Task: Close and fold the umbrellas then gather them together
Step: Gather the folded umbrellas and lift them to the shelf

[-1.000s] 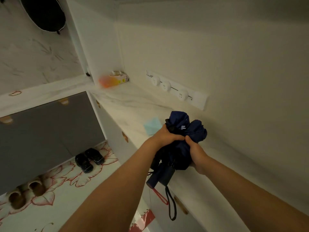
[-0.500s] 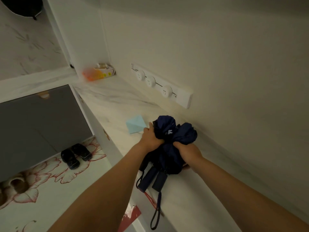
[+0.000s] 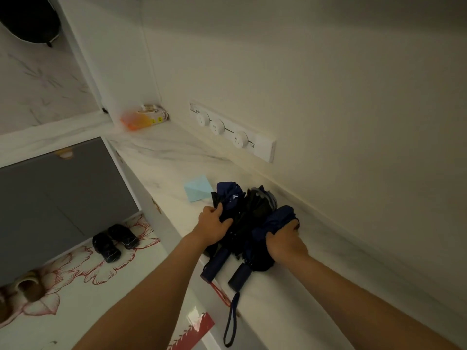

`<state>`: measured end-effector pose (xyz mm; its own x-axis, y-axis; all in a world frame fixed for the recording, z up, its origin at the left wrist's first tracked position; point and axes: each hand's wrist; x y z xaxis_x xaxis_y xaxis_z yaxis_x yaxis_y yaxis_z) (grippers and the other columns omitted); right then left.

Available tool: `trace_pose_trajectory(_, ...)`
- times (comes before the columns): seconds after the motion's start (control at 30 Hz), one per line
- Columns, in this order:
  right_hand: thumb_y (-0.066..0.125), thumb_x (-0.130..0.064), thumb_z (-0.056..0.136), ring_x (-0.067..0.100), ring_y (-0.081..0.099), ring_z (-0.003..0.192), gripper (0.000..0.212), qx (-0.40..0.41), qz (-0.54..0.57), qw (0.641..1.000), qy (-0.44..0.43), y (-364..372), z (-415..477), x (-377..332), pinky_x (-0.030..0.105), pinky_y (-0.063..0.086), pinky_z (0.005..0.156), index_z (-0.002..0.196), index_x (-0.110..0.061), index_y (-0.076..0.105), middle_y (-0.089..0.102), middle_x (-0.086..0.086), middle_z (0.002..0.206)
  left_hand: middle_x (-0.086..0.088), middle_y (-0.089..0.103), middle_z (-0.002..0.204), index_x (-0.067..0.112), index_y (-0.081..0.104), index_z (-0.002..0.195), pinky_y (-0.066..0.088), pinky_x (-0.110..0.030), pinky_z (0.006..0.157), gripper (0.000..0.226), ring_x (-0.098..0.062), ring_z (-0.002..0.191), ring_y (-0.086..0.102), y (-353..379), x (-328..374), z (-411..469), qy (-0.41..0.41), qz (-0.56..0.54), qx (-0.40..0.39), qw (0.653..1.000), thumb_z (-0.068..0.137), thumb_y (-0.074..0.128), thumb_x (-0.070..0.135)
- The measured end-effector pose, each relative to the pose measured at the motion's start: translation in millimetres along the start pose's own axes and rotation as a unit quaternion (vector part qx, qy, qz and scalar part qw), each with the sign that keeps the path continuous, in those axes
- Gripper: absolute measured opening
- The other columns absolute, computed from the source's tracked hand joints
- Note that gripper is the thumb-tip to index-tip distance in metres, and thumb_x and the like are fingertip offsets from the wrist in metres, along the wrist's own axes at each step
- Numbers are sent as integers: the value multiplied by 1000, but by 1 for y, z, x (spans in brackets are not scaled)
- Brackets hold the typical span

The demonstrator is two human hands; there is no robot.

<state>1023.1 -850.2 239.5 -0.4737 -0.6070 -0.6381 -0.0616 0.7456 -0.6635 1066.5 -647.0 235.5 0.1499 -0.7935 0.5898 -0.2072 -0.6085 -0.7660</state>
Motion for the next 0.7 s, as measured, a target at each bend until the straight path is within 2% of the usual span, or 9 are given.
trace_pose_trajectory(0.03, 54, -37, 95, 38, 38, 139, 93, 47, -97, 992, -60, -2, -4, 1, 46, 42, 108, 158, -5, -7, 23, 20, 160, -14, 36, 144, 23, 25, 156, 30, -41, 116, 88, -34, 137, 36, -2, 0, -4, 8, -36, -13, 999, 85, 61, 62)
trace_pose_trajectory(0.1, 56, -36, 88, 37, 13, 150, 98, 90, -246, 941, -212, -6, -13, 1, 55, 26, 117, 160, -18, -8, 0, 14, 166, -9, 36, 148, 34, 29, 150, 35, -48, 114, 113, -33, 138, 37, -5, -1, -13, 28, -38, -40, 998, 56, 71, 80)
trace_pose_trajectory(0.17, 65, -31, 86, 34, -11, 154, 102, -3, -340, 877, -340, -7, -15, 0, 68, 10, 118, 160, -33, -6, -17, 8, 166, -6, 8, 161, 32, 10, 156, 27, -51, 118, 135, -35, 147, 18, -4, -2, -26, 27, 73, -99, 992, 47, 79, 73)
trace_pose_trajectory(0.23, 71, -23, 84, 29, -23, 152, 110, -100, -430, 810, -387, -2, -12, 6, 74, -4, 114, 158, -40, -9, -26, 6, 165, -6, -5, 163, 29, -1, 157, 25, -50, 119, 132, -36, 148, 9, 1, -7, -35, 33, 171, -122, 977, 60, 83, 57)
trace_pose_trajectory(0.33, 71, -9, 83, 27, -26, 151, 121, -92, -487, 765, -412, 1, -4, 20, 74, -7, 113, 156, -39, -21, -29, 8, 164, -13, 15, 160, 30, 16, 156, 34, -49, 114, 105, -38, 140, 27, 9, -16, -37, 93, 157, -61, 981, 71, 76, 37)
trace_pose_trajectory(0.4, 67, -8, 89, 27, -22, 153, 115, -58, -494, 757, -425, 2, -2, 23, 71, -5, 116, 156, -38, -21, -26, 8, 165, -14, 26, 155, 33, 28, 153, 38, -51, 110, 92, -43, 133, 38, 13, -20, -35, 126, 96, -35, 987, 69, 66, 39)
trace_pose_trajectory(0.5, 52, -10, 101, 26, -13, 155, 92, -18, -479, 775, -412, 3, 0, 20, 64, -3, 119, 158, -30, -17, -17, 6, 168, -11, 32, 153, 35, 33, 151, 44, -52, 105, 84, -43, 127, 47, 21, -28, -22, 169, 63, -28, 983, 69, 47, 45)
trace_pose_trajectory(0.63, 44, -8, 103, 26, -10, 156, 81, 4, -478, 794, -376, 9, 9, 13, 62, -2, 120, 160, -22, -13, -16, 5, 168, -20, 33, 153, 15, 43, 149, 44, -51, 107, 77, -44, 129, 48, 16, -15, -2, 199, 72, -26, 977, 74, 56, 24)
trace_pose_trajectory(0.7, 44, -8, 104, 26, -8, 156, 82, 16, -473, 804, -360, 10, 18, 8, 62, -2, 120, 160, -22, -13, -16, 4, 168, -21, 32, 154, 11, 43, 148, 41, -46, 110, 76, -43, 131, 47, 12, -7, 9, 213, 76, -21, 974, 75, 63, 12)
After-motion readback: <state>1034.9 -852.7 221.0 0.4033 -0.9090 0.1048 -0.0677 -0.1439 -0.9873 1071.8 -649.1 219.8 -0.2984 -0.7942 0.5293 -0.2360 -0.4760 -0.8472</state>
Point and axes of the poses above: each hand's wrist, its own z-axis towards the middle knuckle, its own y-axis out of the palm, x = y × z
